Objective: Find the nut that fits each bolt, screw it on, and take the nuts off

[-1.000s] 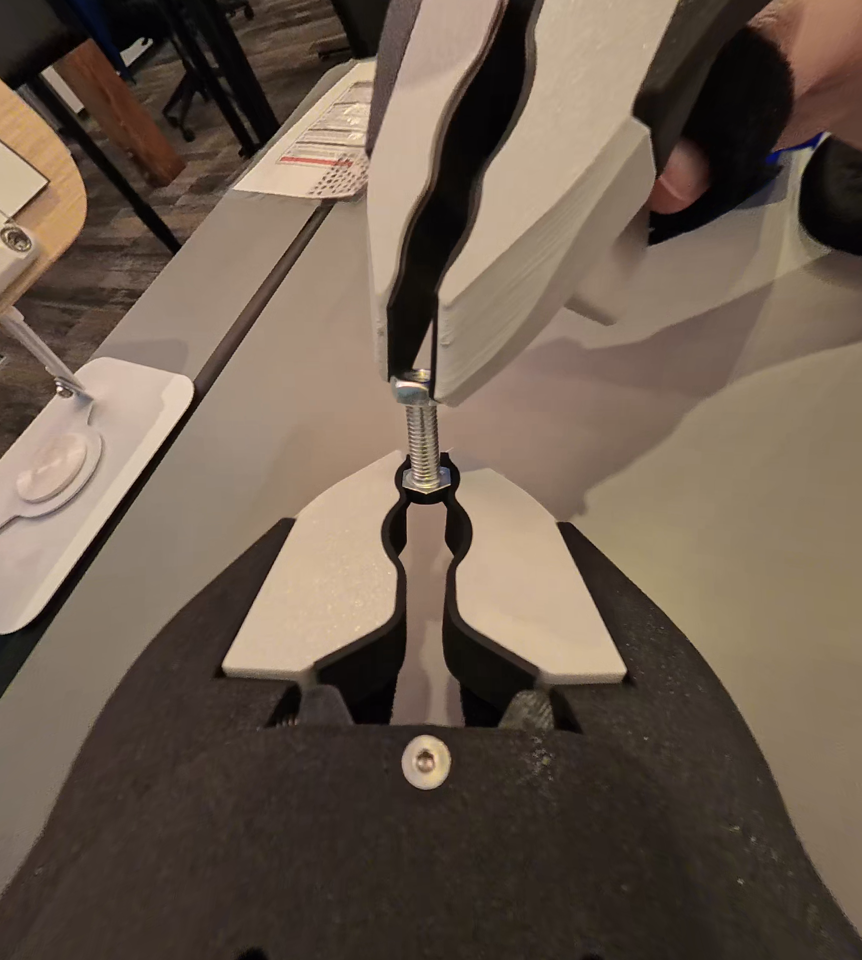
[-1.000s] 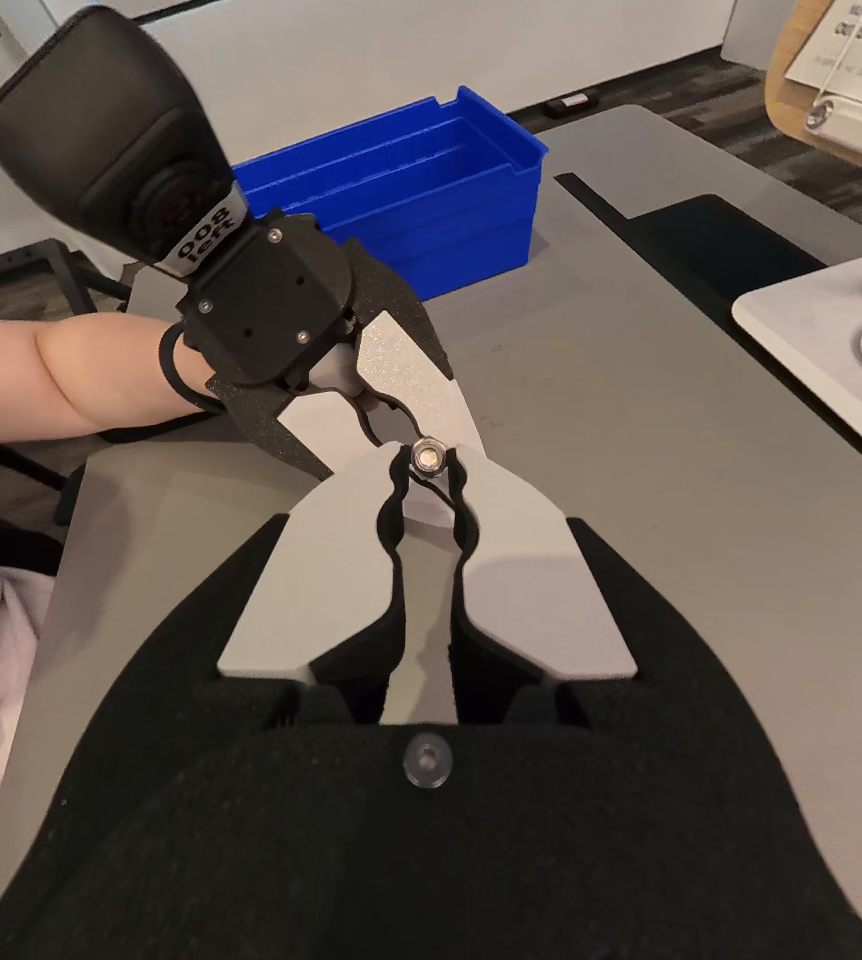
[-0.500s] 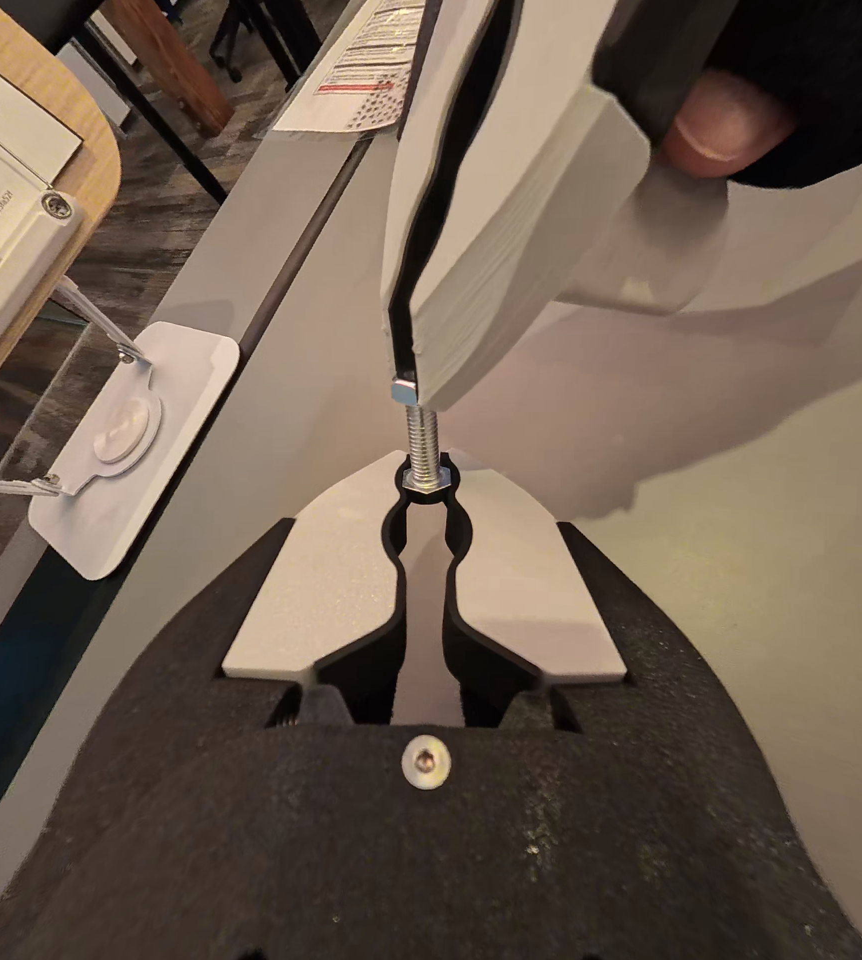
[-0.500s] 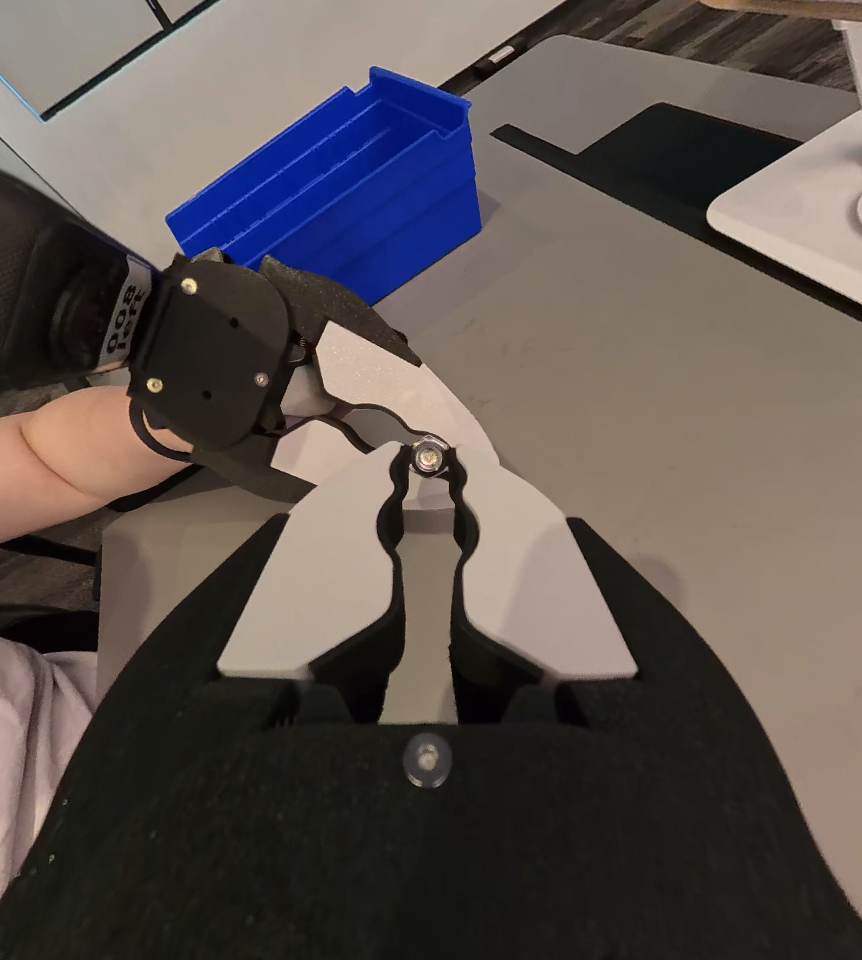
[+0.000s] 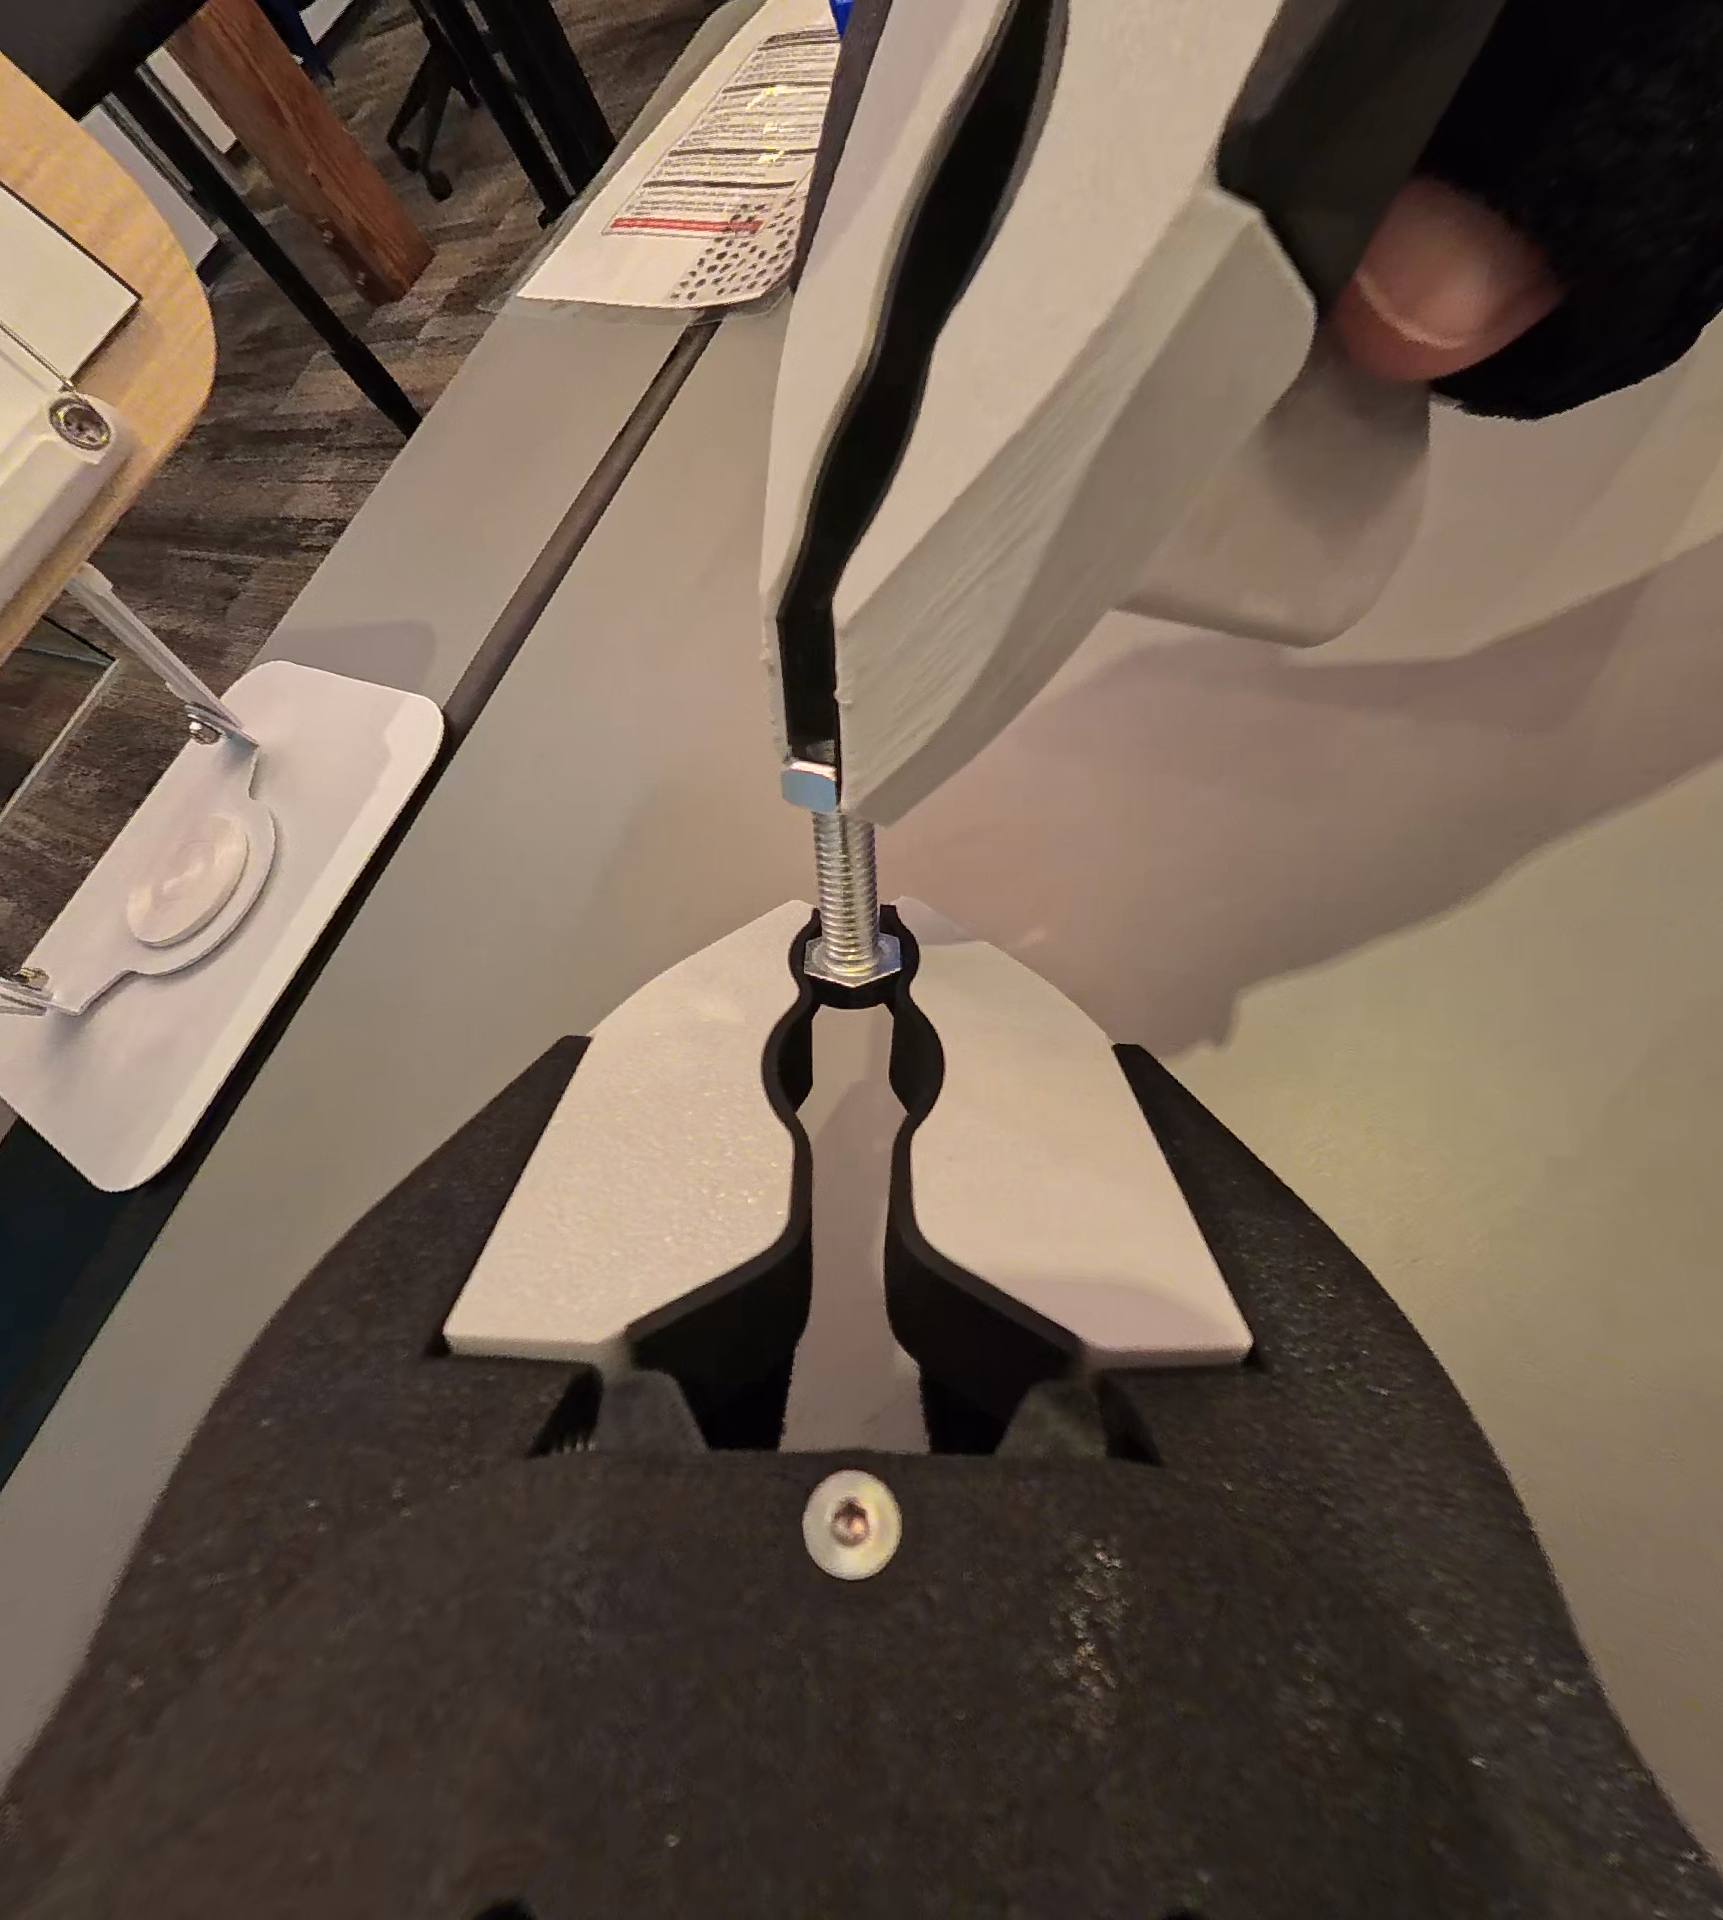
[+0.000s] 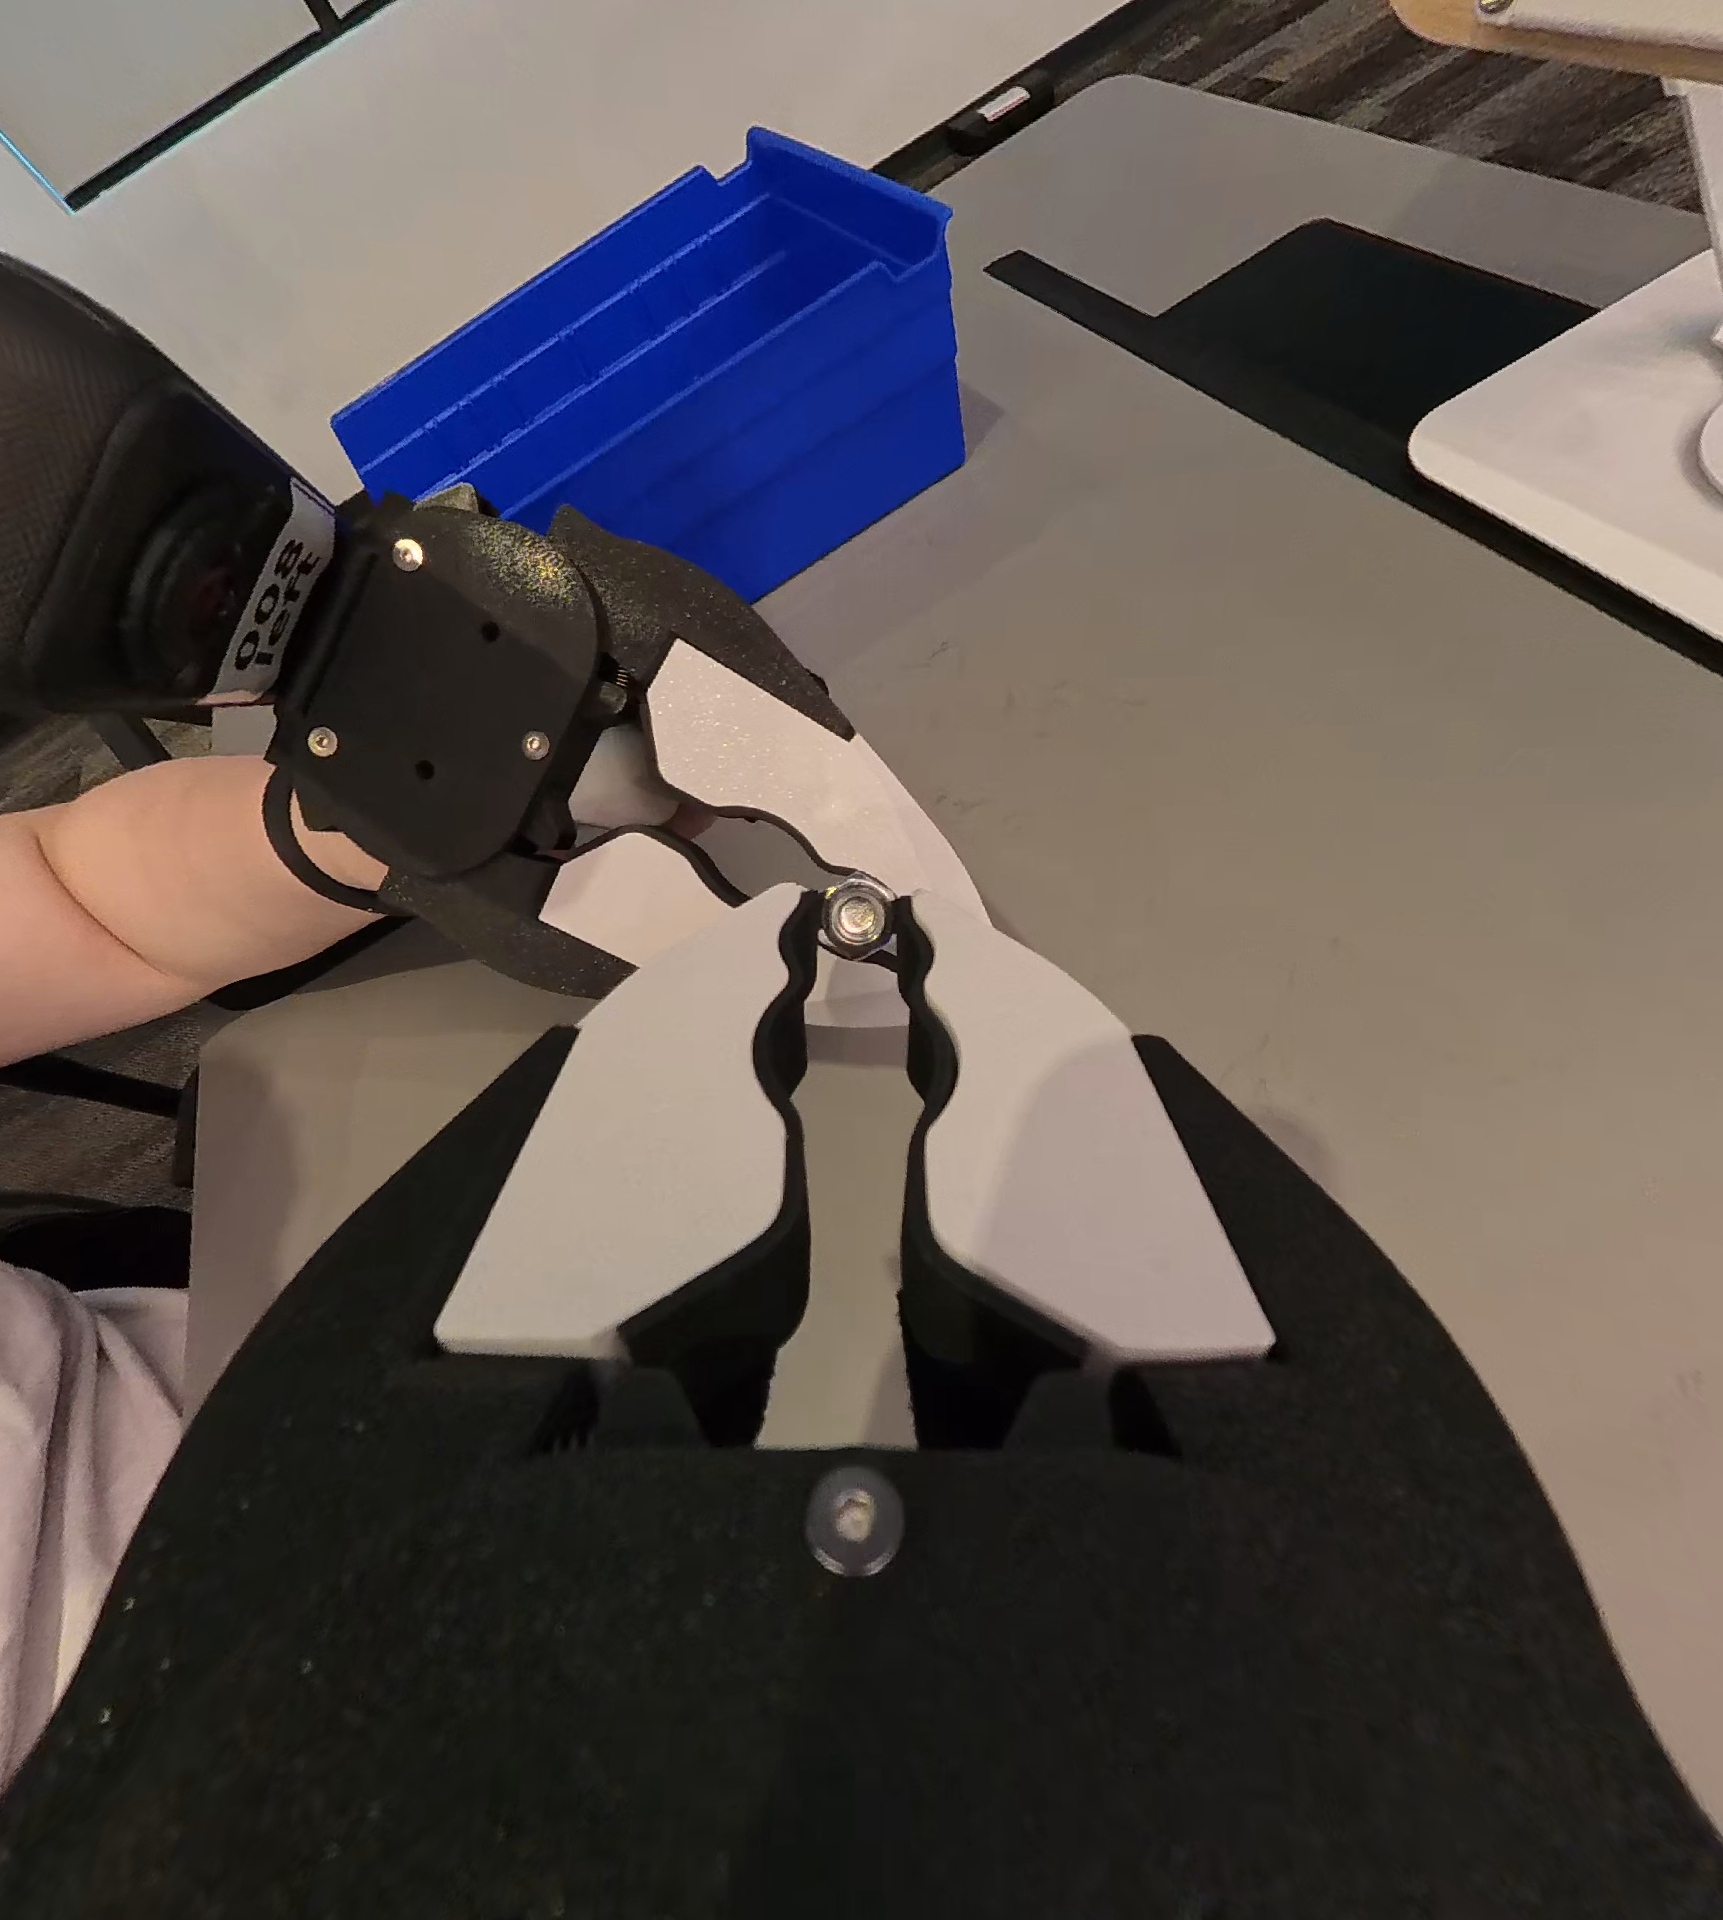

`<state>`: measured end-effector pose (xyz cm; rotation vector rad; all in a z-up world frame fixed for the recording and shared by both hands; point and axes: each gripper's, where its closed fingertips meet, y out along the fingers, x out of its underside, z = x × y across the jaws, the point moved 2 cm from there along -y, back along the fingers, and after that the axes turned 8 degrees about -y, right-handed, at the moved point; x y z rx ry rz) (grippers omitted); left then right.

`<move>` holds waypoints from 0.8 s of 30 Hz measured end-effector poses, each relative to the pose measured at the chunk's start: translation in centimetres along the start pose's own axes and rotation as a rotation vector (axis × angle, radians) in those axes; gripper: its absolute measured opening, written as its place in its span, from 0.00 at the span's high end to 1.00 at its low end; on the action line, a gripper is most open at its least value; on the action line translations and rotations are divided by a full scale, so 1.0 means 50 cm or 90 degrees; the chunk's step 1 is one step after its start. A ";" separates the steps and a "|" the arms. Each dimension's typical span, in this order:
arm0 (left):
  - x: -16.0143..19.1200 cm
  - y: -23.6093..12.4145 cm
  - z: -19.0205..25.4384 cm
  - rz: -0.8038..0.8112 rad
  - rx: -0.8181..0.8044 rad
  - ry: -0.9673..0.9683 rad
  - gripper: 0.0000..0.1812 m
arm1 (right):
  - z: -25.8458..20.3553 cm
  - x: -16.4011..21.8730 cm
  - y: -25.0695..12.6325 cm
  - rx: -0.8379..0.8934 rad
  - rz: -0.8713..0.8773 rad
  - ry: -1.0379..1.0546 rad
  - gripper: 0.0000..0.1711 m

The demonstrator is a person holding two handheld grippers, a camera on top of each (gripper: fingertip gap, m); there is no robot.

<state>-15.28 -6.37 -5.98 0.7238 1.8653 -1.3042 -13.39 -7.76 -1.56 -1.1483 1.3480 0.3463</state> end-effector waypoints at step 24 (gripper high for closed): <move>-0.007 -0.004 0.005 0.013 0.022 -0.011 0.95 | -0.007 -0.003 0.001 0.001 -0.010 -0.057 0.92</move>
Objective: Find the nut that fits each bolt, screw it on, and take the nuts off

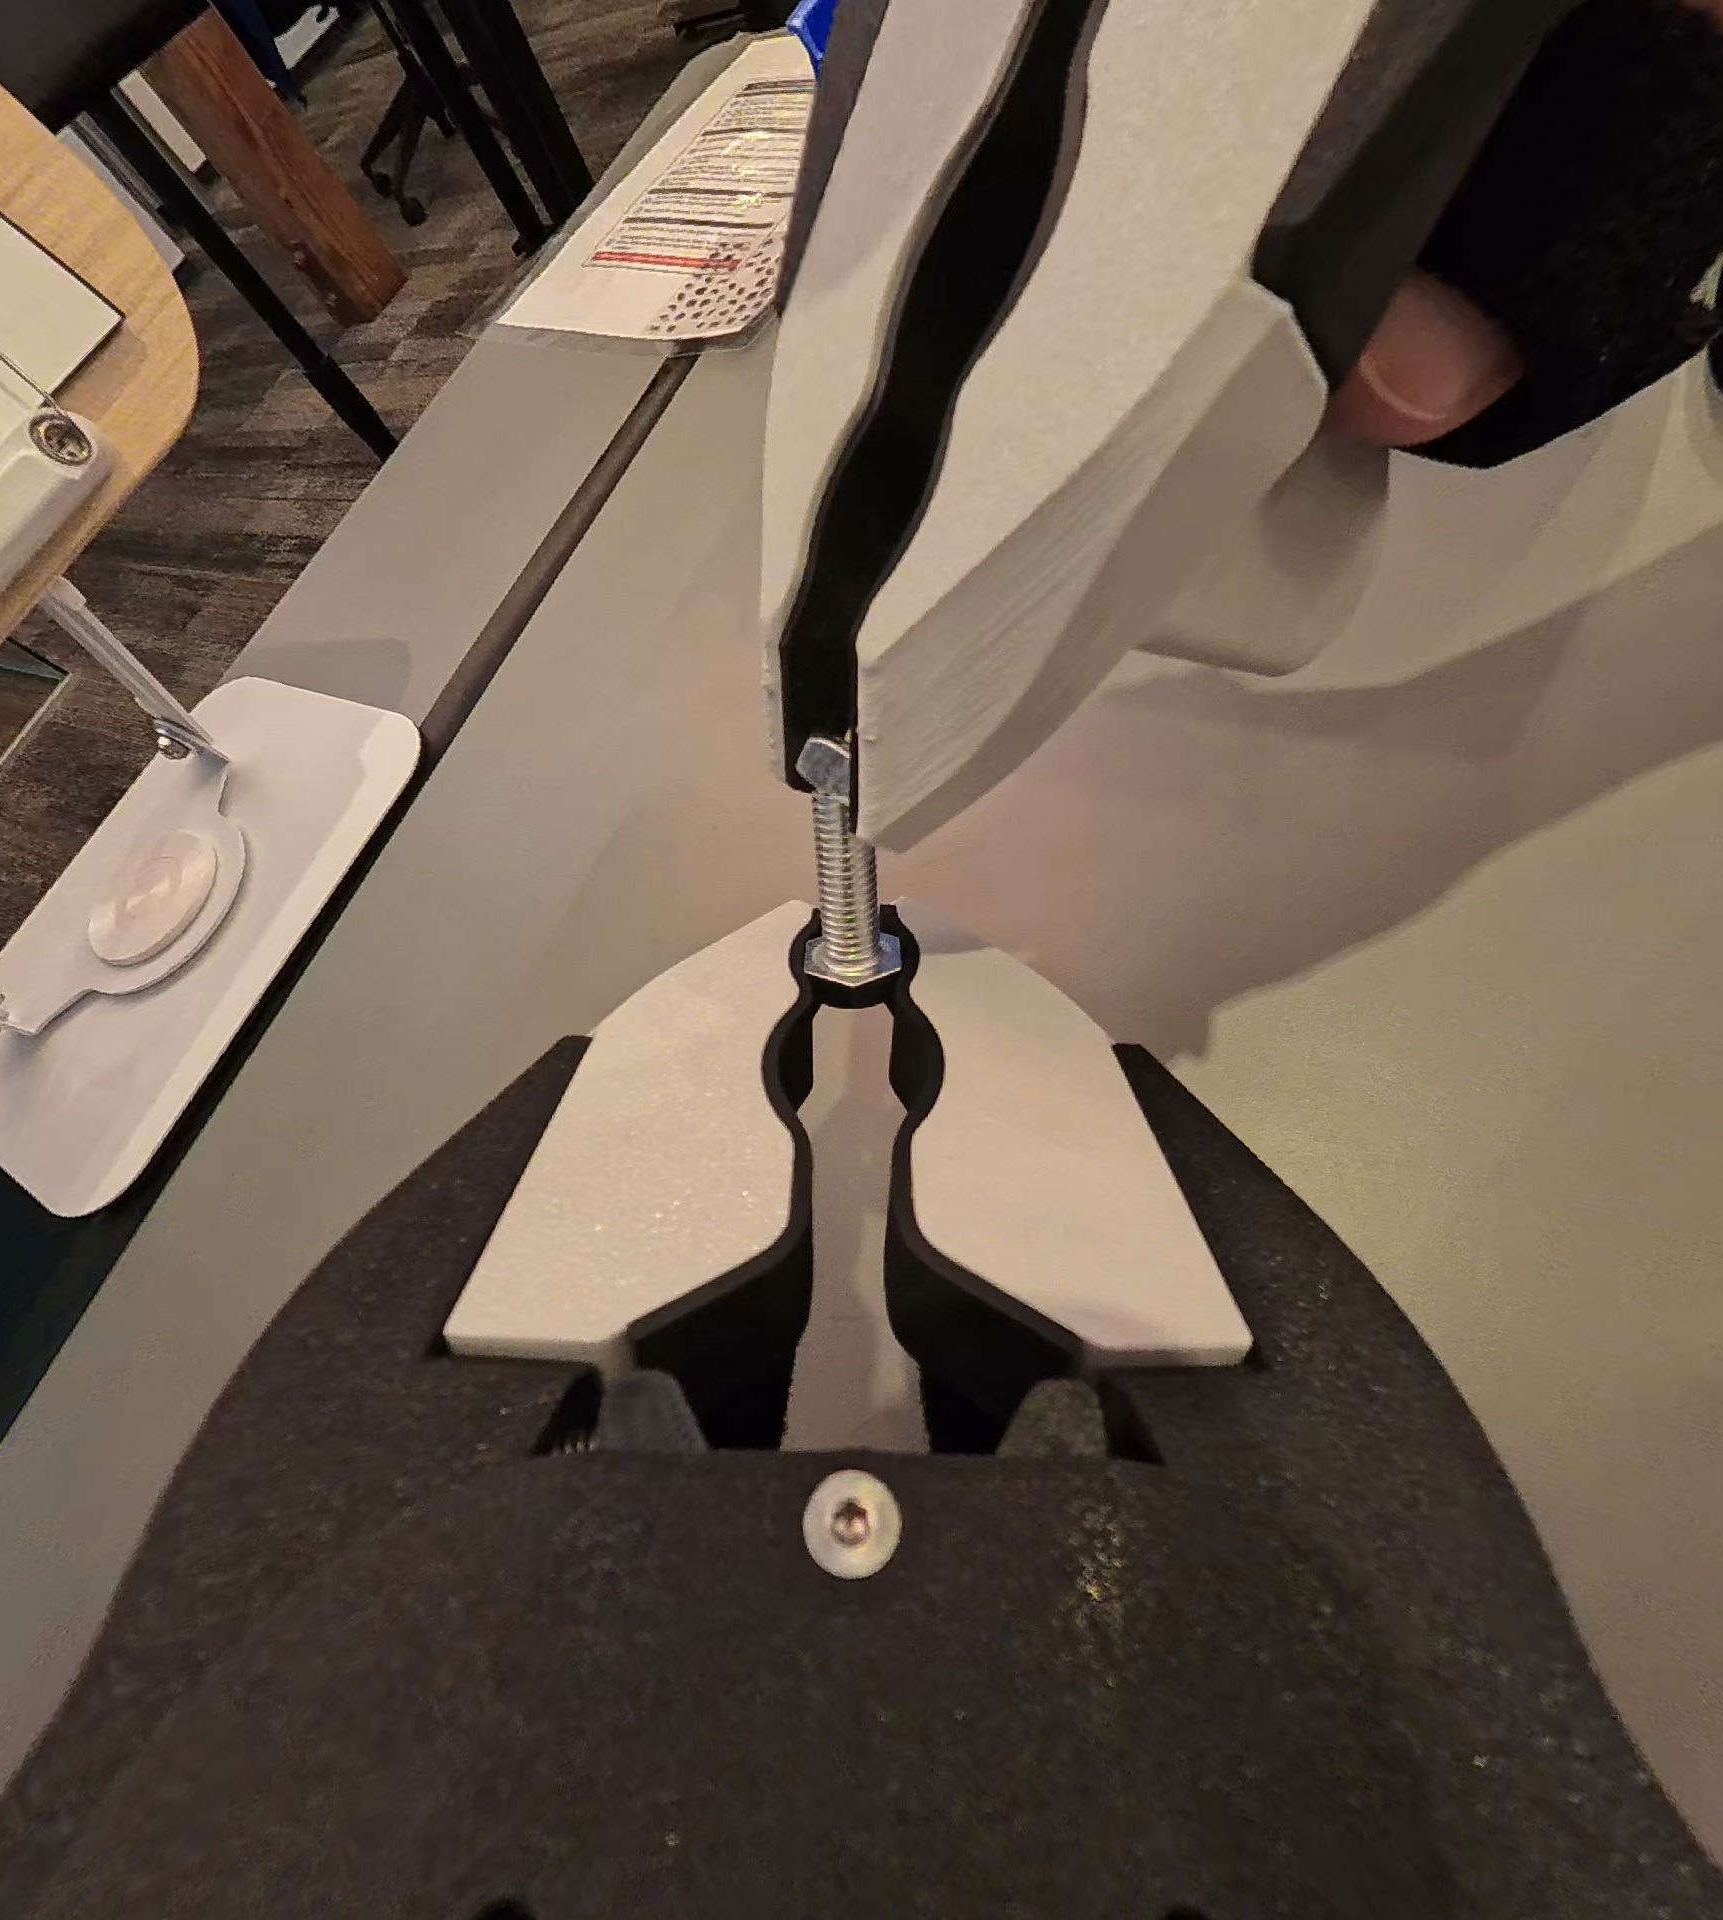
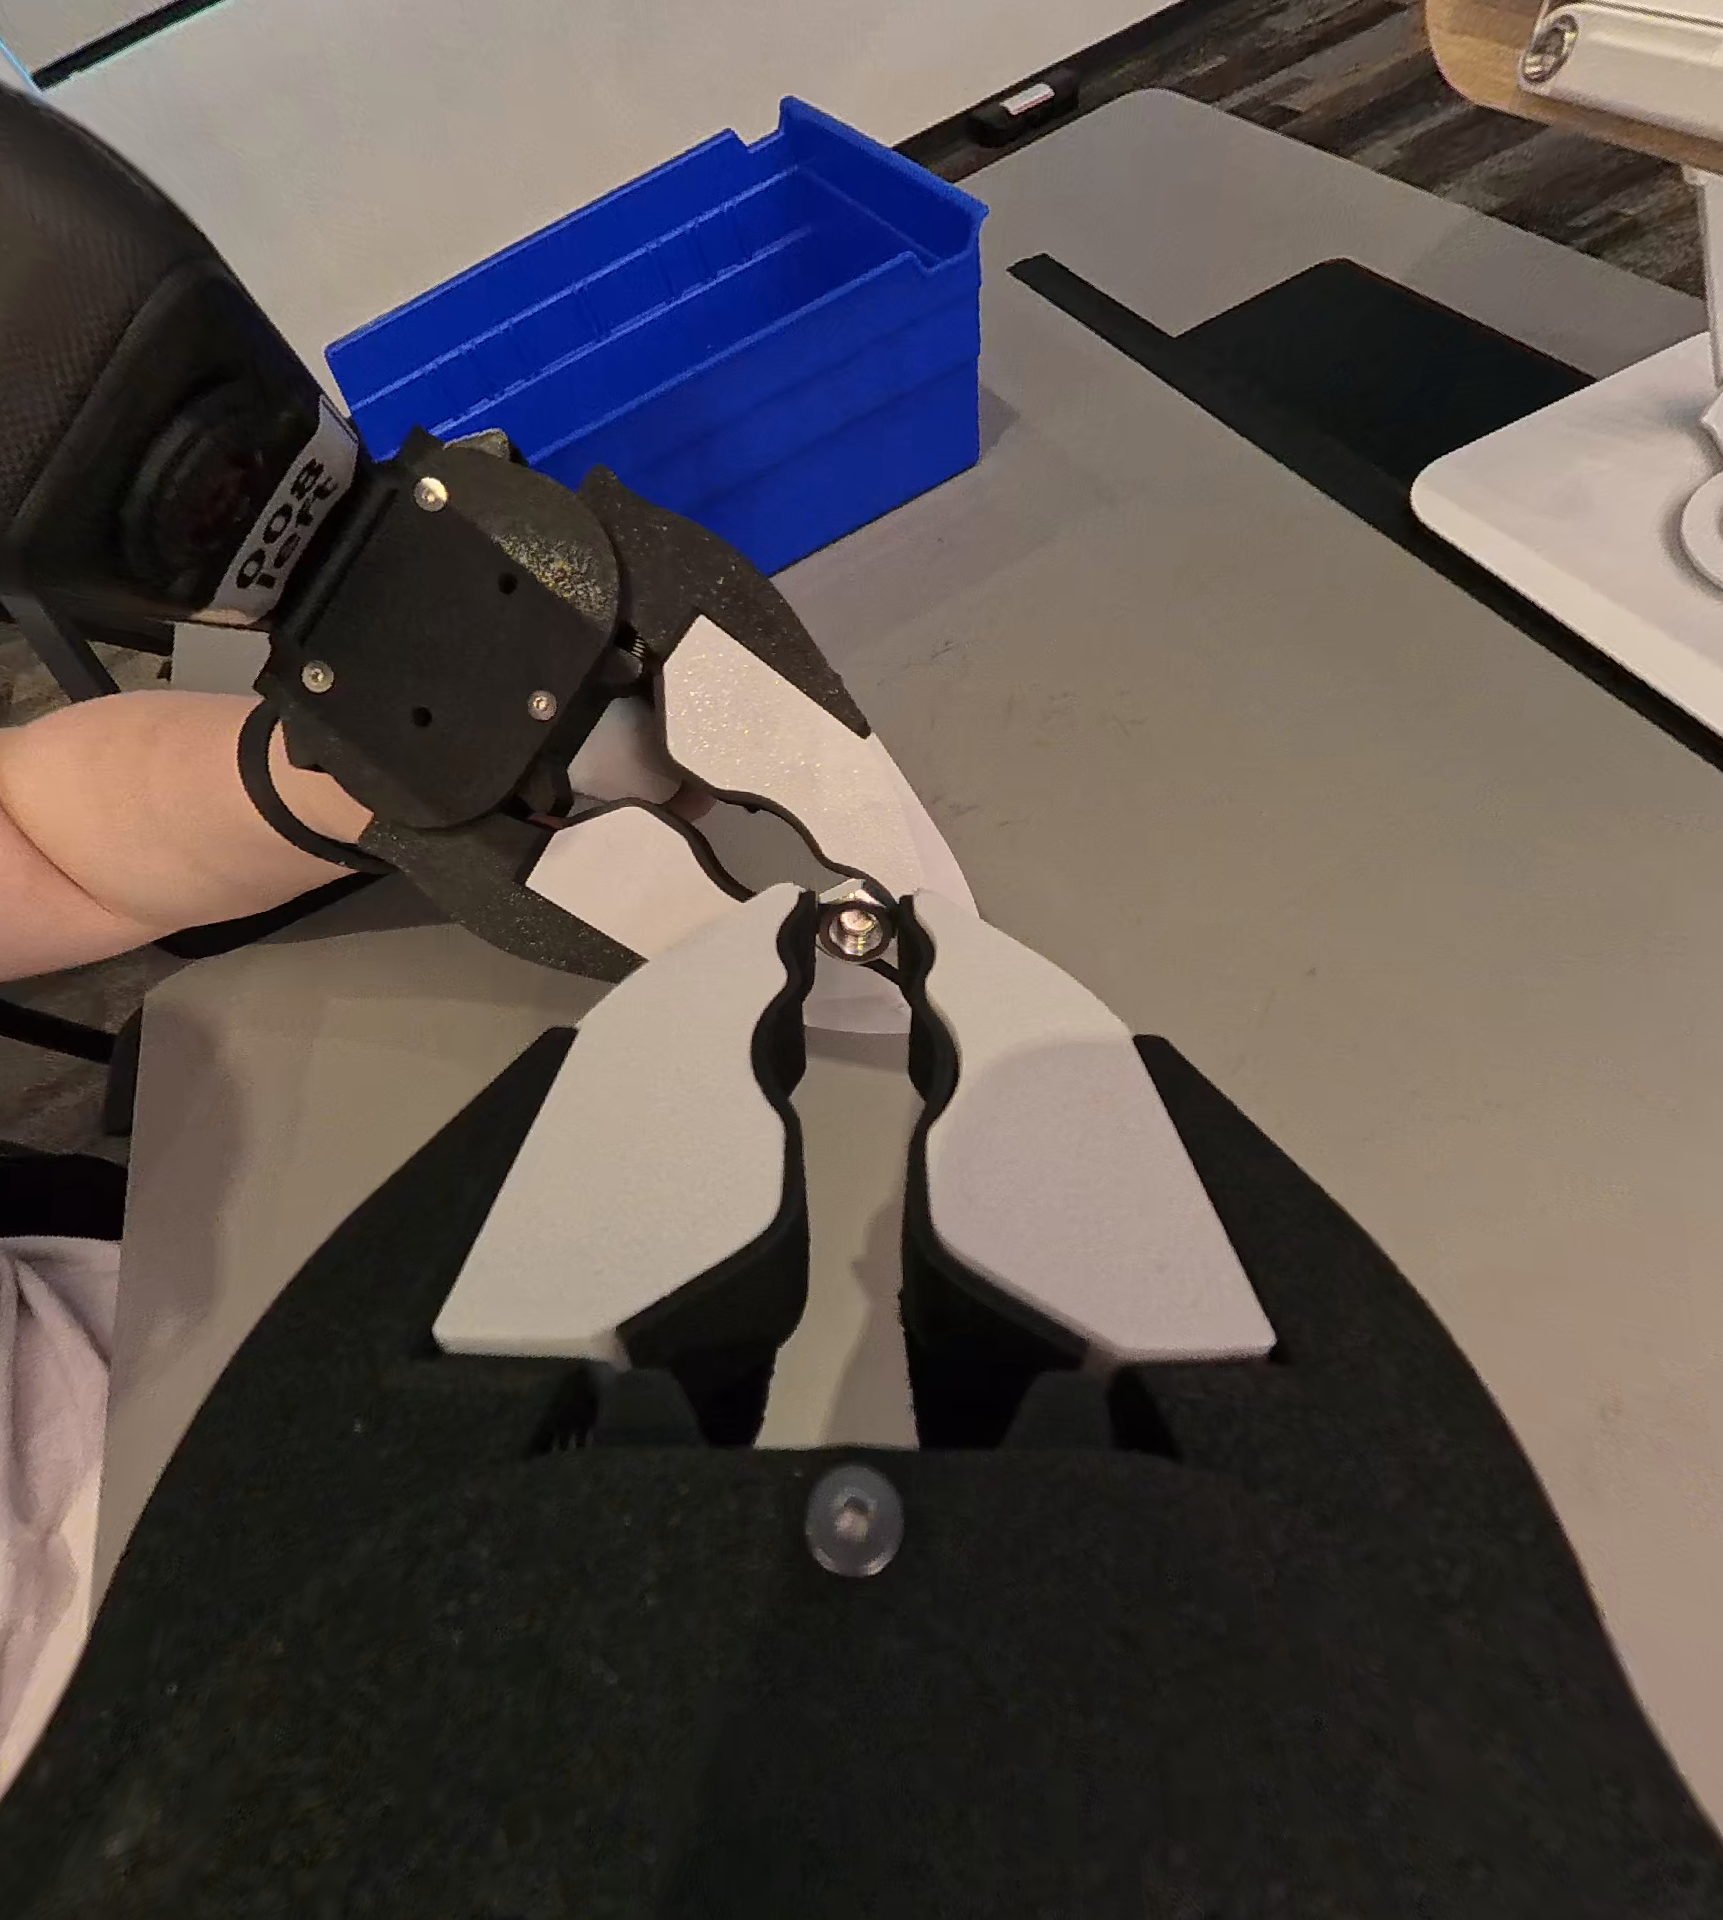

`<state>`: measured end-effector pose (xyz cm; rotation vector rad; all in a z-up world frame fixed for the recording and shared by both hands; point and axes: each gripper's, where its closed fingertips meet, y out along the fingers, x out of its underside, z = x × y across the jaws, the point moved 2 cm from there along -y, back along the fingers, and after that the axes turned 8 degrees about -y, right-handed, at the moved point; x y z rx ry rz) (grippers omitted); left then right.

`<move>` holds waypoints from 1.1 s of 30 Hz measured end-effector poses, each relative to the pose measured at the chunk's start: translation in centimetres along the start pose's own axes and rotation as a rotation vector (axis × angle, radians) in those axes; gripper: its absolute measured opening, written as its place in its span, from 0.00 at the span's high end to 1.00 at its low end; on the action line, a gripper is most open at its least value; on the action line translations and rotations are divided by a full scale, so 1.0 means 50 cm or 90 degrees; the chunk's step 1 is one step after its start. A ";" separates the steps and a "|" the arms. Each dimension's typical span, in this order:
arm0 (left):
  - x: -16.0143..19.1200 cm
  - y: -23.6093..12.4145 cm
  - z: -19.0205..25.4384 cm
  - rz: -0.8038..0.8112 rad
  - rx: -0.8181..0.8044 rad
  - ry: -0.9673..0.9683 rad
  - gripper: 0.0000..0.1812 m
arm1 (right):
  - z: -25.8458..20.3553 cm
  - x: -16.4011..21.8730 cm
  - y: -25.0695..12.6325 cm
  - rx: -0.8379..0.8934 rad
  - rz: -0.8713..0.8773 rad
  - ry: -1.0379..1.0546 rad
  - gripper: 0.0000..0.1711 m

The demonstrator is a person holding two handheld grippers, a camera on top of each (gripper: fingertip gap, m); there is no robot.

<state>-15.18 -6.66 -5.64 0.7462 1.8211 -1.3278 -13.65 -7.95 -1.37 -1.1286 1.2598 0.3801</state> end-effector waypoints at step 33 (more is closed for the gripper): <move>0.001 -0.014 0.118 0.020 0.191 0.204 0.95 | -0.096 0.055 -0.057 -0.126 -0.169 -0.464 0.92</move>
